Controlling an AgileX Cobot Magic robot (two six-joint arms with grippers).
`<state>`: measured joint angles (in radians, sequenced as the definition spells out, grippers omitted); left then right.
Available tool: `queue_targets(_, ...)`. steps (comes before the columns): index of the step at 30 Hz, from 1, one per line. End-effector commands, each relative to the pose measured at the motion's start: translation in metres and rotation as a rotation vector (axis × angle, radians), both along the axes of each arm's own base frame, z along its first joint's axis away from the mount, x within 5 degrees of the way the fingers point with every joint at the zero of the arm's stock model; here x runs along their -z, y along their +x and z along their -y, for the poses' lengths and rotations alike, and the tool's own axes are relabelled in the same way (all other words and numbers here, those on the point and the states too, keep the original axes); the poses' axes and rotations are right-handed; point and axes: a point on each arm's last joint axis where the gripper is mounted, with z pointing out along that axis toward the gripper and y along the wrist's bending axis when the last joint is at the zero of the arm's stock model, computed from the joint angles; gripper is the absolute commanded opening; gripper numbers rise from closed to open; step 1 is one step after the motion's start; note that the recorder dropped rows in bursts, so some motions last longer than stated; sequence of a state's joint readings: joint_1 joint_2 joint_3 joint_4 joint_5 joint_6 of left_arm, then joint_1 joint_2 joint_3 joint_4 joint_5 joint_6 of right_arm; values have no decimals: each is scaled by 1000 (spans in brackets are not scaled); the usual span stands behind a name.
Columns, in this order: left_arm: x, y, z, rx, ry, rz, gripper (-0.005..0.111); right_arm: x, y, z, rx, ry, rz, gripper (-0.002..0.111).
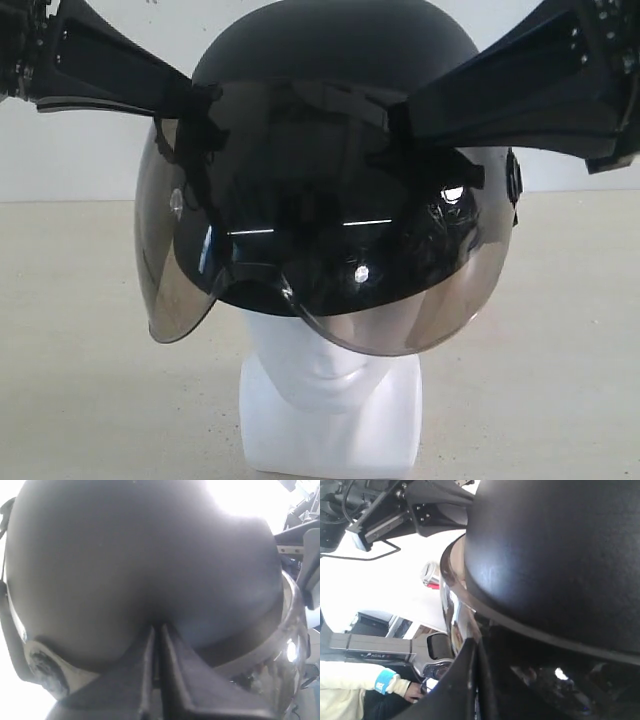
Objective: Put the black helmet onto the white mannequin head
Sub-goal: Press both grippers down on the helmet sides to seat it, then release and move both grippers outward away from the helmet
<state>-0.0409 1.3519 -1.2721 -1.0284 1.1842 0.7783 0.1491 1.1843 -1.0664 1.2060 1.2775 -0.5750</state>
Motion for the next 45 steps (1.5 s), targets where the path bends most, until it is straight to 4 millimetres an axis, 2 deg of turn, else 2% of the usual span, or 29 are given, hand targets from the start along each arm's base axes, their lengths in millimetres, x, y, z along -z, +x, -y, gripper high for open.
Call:
queue_targets(1, 10, -6, 5, 48, 5, -48, 4, 27, 10, 5, 37, -159, 4, 0)
queue_targets(8, 16, -19, 4, 54, 15, -53, 4, 27, 10, 5, 36, -161, 7, 0)
queue_targets(25, 45, -26, 3, 59, 14, -150, 4, 32, 12, 9, 60, -233, 4, 0)
queue_targets(38, 42, -32, 3, 64, 22, -127, 4, 36, 12, 11, 73, -274, -12, 0)
queue_targets(45, 30, -43, 3, 63, 5, -82, 4, 35, 12, 11, 77, -266, -16, 0)
